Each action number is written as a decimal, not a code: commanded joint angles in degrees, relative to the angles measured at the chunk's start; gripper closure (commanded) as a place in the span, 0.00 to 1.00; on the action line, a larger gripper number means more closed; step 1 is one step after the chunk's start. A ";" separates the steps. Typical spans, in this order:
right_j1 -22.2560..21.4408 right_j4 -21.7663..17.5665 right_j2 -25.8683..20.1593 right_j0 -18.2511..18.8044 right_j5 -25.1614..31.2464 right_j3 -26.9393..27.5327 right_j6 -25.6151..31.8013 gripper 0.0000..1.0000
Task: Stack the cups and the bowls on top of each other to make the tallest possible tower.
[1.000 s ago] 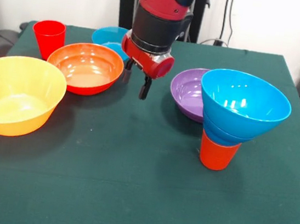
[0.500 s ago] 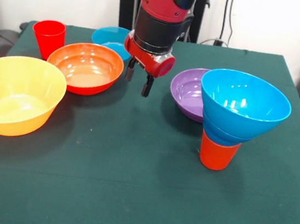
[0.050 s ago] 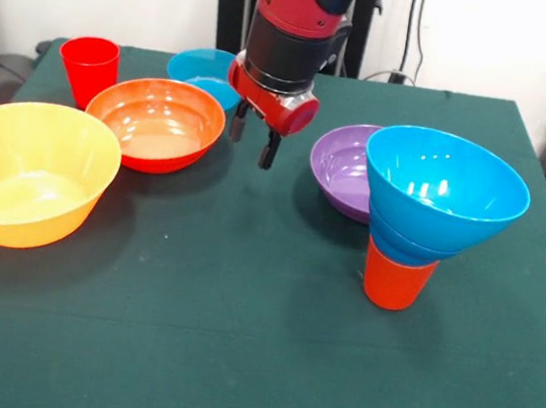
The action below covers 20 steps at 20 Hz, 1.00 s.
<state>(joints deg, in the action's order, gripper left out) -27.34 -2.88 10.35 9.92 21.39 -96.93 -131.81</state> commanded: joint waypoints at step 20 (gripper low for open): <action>3.77 -10.73 -2.15 3.98 -6.25 -1.87 -0.79 0.00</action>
<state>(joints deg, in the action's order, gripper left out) -26.44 -9.47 10.78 13.66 20.43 -99.88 -131.81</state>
